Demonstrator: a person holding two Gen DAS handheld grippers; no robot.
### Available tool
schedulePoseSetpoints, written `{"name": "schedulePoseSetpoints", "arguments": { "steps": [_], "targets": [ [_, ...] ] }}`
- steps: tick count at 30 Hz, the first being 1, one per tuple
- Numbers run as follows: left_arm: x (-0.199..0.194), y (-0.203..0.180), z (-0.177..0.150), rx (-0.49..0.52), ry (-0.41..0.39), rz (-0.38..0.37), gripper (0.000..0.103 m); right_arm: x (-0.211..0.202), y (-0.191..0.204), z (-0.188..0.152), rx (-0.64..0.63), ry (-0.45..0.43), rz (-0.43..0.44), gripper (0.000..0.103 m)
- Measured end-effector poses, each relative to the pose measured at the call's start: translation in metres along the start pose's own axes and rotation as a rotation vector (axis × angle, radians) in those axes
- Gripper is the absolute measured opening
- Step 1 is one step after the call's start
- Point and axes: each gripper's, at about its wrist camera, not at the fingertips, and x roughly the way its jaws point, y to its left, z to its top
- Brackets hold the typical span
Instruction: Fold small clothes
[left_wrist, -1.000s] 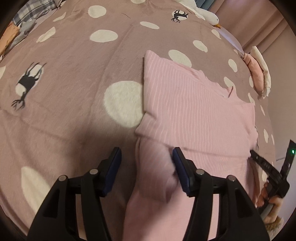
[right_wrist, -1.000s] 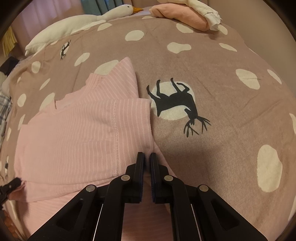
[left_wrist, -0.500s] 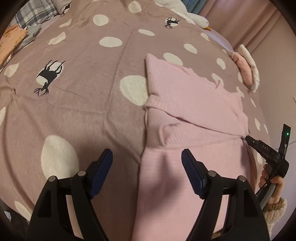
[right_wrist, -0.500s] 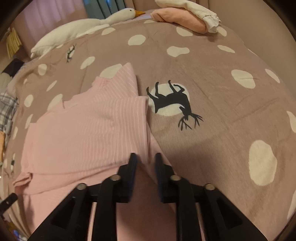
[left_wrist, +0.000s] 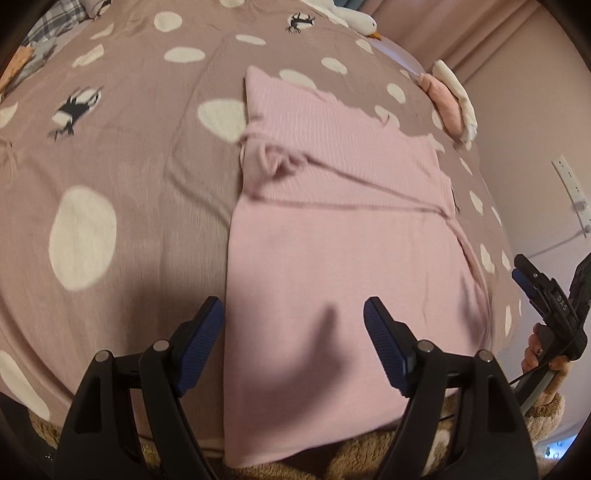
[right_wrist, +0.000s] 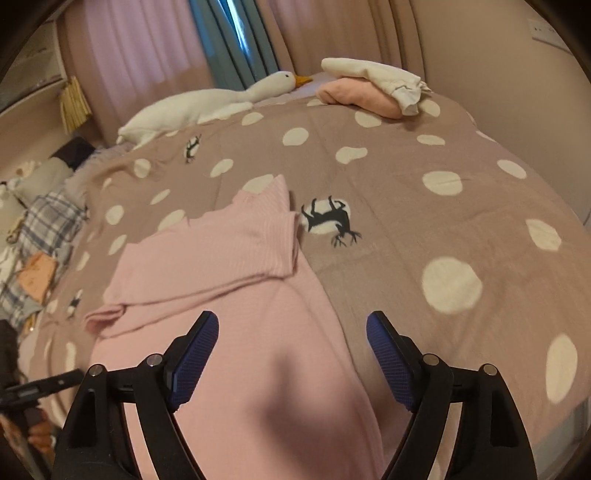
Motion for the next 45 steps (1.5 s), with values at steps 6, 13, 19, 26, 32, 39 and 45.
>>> {"name": "schedulePoseSetpoints", "arguments": {
  "steps": [6,13,19,26,32,39,45],
  "targets": [
    [-0.002,0.009,-0.024,-0.011,0.03,-0.042,0.077,-0.012,-0.014,-0.04,0.001,0.062,-0.004,0.082],
    [-0.006,0.005,-0.053,0.018,0.051,-0.075,0.073,-0.01,-0.033,-0.08,0.066,0.156,-0.02,0.082],
    [-0.009,0.011,-0.07,0.01,0.079,-0.123,0.068,-0.019,-0.043,-0.098,0.109,0.177,-0.019,0.079],
    [-0.009,0.014,-0.082,0.017,0.097,-0.159,0.065,-0.017,-0.042,-0.118,0.108,0.228,-0.016,0.069],
    [0.0,0.017,-0.096,0.016,0.148,-0.172,0.056,-0.011,-0.046,-0.129,0.12,0.258,-0.009,0.067],
    [0.019,0.013,-0.103,0.03,0.207,-0.126,0.007,-0.011,-0.05,-0.135,0.114,0.285,0.021,0.046],
    [0.0,0.007,-0.098,0.028,0.161,-0.184,0.007,-0.025,-0.044,-0.131,0.065,0.283,0.05,0.009]
  ]
}}
